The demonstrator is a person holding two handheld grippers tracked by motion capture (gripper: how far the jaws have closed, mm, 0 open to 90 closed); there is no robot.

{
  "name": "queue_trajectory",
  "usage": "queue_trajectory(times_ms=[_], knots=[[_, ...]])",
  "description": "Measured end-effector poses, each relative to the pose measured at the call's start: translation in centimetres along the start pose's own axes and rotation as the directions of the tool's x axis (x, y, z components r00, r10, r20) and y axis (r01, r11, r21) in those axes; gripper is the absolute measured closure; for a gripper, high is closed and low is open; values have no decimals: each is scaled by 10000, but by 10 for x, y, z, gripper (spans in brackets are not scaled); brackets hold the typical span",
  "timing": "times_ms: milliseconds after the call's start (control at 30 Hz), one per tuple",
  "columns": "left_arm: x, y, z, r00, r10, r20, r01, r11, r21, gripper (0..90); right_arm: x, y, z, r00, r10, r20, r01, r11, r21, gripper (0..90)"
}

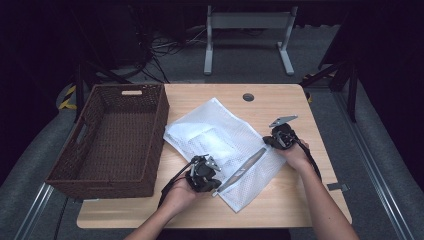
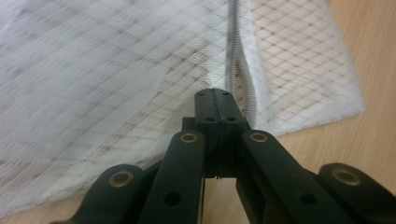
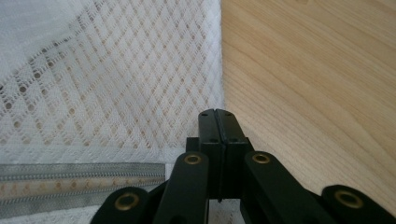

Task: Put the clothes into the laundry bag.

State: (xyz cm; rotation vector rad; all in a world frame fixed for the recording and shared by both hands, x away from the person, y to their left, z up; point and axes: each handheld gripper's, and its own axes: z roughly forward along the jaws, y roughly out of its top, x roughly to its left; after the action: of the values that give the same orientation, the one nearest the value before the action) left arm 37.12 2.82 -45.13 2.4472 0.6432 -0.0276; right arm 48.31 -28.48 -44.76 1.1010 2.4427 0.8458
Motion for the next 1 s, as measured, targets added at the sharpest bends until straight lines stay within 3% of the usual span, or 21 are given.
queue_trajectory(times_ms=[167,433,533,733,1000], knots=[[8,-1,-3,9998,-216,-54,217,9997,100,900,0,-7,-6,10000,98,-20,-98,9999,39,900],[22,0,-6,9983,-345,-479,353,9993,148,900,5,-18,-18,9999,-153,-5,153,9992,379,900],[27,2,-8,9963,-274,-819,293,9993,219,900,8,-24,-24,9998,-209,-34,210,9987,474,900],[38,5,-7,9903,-569,-1270,584,9983,84,900,18,-36,-37,9990,-414,-141,424,9963,751,900],[49,8,-7,9853,-905,-1447,896,9959,-129,900,33,-49,-51,9968,-746,-290,771,9920,998,900]])
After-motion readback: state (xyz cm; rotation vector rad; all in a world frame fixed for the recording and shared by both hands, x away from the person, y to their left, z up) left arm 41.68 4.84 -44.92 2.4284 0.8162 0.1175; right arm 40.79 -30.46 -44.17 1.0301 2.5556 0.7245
